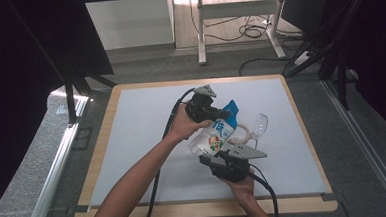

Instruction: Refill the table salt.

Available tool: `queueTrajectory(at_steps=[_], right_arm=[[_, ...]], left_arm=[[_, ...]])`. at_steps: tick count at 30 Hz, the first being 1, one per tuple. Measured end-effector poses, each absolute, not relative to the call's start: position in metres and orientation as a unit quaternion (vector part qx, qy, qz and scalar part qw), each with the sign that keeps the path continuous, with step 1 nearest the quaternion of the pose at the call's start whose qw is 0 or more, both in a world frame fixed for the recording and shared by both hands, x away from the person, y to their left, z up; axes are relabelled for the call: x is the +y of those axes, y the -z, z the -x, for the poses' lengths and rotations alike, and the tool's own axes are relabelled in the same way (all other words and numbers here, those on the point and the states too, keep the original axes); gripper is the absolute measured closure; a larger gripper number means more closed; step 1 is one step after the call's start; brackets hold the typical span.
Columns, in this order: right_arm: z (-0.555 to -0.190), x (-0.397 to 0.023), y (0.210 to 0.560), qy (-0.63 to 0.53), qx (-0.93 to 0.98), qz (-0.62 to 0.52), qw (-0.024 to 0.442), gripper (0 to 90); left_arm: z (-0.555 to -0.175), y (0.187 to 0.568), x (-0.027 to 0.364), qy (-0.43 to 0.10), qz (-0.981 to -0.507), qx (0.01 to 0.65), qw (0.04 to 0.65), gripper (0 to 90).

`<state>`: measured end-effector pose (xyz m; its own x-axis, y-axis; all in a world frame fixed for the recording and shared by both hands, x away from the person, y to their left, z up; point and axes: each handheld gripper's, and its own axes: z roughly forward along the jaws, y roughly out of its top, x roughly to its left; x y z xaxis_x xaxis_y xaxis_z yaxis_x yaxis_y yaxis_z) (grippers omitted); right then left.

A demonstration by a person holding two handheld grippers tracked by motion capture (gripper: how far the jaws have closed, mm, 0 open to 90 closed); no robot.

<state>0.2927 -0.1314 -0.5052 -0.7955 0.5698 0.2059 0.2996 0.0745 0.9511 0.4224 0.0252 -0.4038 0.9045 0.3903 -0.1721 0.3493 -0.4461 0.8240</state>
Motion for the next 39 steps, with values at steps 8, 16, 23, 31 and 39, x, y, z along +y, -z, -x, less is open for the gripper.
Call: queueTrajectory(at_steps=[8, 16, 23, 31, 39], right_arm=[[-0.294, -0.132, 0.505, -0.613, 0.718, -0.312, 0.106, 57.4], [-0.289, -0.128, 0.5, -0.61, 0.709, -0.335, 0.115, 57.0], [-0.288, -0.125, 0.498, -0.601, 0.705, -0.358, 0.121, 57.0], [-0.29, -0.121, 0.499, -0.598, 0.703, -0.365, 0.125, 57.0], [-0.291, -0.116, 0.5, -0.599, 0.695, -0.373, 0.133, 57.1]], left_arm=[[-0.426, 0.406, 0.018, -0.012, -0.851, 0.216, 0.478, 89.7], [-0.425, 0.404, 0.01, -0.011, -0.858, 0.209, 0.47, 89.6], [-0.427, 0.406, 0.005, -0.009, -0.86, 0.206, 0.467, 89.7], [-0.429, 0.407, 0.005, -0.009, -0.859, 0.207, 0.467, 89.7], [-0.432, 0.406, 0.006, -0.01, -0.86, 0.208, 0.465, 89.8]])
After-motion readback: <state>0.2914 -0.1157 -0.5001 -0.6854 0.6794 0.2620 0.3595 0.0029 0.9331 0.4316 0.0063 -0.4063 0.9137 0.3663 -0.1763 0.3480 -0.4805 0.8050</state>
